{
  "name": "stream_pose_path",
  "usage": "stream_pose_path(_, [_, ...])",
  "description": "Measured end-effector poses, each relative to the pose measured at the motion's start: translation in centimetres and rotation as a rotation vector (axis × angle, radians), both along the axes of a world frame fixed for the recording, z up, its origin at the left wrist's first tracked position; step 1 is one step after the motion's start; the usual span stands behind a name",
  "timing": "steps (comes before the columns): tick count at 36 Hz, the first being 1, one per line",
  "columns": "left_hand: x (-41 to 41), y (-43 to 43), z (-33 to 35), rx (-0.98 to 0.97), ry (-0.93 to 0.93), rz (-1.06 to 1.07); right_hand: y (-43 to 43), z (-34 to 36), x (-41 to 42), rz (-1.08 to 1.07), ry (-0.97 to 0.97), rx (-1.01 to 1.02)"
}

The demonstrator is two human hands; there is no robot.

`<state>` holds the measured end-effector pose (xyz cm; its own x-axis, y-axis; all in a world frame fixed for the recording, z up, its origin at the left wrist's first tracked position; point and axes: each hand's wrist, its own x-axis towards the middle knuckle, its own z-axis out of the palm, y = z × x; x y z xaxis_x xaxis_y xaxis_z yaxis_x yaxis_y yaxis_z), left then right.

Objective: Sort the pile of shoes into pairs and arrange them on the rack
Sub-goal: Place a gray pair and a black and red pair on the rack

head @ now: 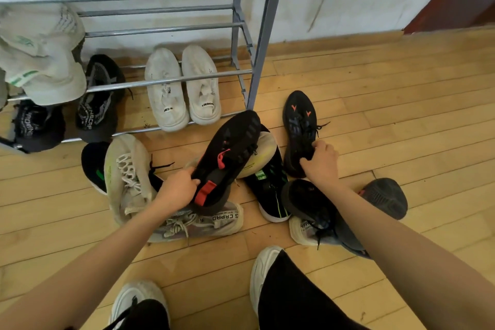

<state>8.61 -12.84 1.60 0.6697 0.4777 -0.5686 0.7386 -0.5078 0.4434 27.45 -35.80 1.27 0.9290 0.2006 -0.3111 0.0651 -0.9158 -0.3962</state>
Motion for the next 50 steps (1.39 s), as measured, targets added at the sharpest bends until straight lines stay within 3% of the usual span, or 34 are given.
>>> stream_pose_path(8, [-0.7, -1.9, -1.1, -0.035, -0.046, -0.035, -0.4, 3.1, 0.9, 0.441, 0.200, -0.203])
stream_pose_path(11, [-0.6, -2.5, -1.3, -0.001, -0.012, -0.062, -1.4, 3.8, 1.0, 0.497, 0.299, -0.281])
stream_pose_path(13, [-0.6, -3.1, -1.1, 0.124, -0.064, -0.087, -2.4, 4.1, 1.1, 0.468, 0.358, -0.291])
stream_pose_path(16, [-0.4, -4.6, -0.9, 0.457, -0.311, -0.264, -4.2, 4.8, 1.5, 0.433, 0.407, -0.336])
stream_pose_path(19, [0.6, -7.6, -0.7, 0.509, -0.511, -0.510, -6.3, 5.2, 1.8, 0.359, 0.422, -0.481])
stream_pose_path(24, [3.5, -13.3, -1.1, 0.356, -0.593, -0.882, -10.1, 4.5, 1.4, 0.043, 0.336, -0.615])
stream_pose_path(28, [5.6, -15.1, -2.2, 0.330, -0.461, -1.032, -12.0, 3.9, 0.6, -0.261, 0.439, -0.475])
stream_pose_path(31, [6.1, -14.9, -3.1, 0.285, -0.293, -1.132, -11.9, 3.9, 0.2, -0.492, 0.540, -0.249])
stream_pose_path(33, [6.0, -14.8, -3.1, 0.245, -0.264, -1.142, -11.6, 4.0, 0.3, -0.538, 0.548, -0.196])
stream_pose_path(41, [6.2, -14.2, -0.5, -0.009, -0.273, -0.922, -9.5, 6.3, 1.6, -0.533, 0.464, 0.175])
stream_pose_path(45, [7.2, -14.3, 1.9, -0.339, -0.397, -0.413, -6.9, 7.8, 1.4, -0.503, 0.525, 0.603])
stream_pose_path(50, [8.1, -12.5, 3.9, -1.008, -0.259, 0.249, -3.3, 7.2, 0.4, -0.414, 0.555, 0.869])
